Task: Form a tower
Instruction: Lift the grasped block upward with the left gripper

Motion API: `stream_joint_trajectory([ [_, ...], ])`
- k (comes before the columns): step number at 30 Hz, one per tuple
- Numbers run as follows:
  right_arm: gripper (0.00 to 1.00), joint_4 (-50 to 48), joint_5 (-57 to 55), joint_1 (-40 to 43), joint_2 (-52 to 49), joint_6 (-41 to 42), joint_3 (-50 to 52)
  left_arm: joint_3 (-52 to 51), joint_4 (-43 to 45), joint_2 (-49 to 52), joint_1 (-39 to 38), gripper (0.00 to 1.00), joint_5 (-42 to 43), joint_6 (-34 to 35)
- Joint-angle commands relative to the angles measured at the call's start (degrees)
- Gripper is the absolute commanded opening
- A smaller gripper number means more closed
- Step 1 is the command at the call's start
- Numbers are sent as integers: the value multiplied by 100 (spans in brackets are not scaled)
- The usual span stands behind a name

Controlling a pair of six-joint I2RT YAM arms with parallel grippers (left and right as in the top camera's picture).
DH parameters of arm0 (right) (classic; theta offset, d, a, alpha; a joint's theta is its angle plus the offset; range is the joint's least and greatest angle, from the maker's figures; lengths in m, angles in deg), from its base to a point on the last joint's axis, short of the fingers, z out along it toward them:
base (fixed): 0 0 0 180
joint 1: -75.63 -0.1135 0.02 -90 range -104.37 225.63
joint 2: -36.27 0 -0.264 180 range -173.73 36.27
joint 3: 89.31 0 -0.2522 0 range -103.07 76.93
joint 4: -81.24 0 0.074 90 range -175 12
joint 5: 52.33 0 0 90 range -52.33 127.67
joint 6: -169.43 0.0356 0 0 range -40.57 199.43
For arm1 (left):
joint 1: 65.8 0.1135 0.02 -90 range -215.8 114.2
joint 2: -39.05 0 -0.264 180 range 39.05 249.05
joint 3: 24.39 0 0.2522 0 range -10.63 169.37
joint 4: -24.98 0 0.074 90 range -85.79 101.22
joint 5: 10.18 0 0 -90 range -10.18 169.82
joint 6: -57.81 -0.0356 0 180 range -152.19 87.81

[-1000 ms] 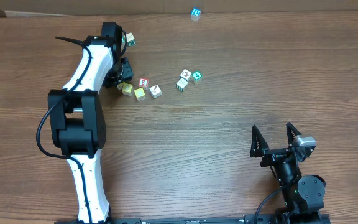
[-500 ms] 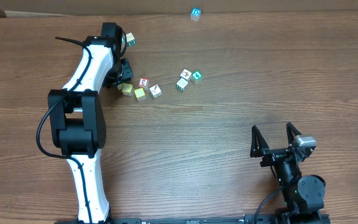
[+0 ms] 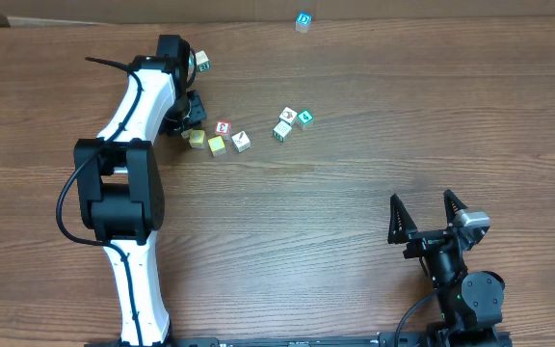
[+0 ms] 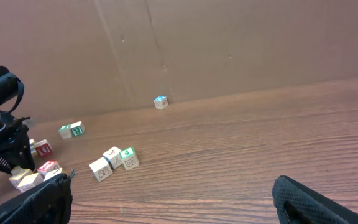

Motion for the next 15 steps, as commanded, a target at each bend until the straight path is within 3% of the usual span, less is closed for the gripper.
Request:
stream_joint_trajectory([
  [1, 100, -33, 4, 15, 68, 28, 59, 7, -13, 61, 4, 21, 57, -42],
  [8, 100, -33, 4, 15, 68, 28, 59, 575, -424, 59, 4, 23, 55, -131],
  [15, 100, -33, 7, 15, 68, 28, 59, 1838, -1473, 50, 2, 18, -87, -155],
])
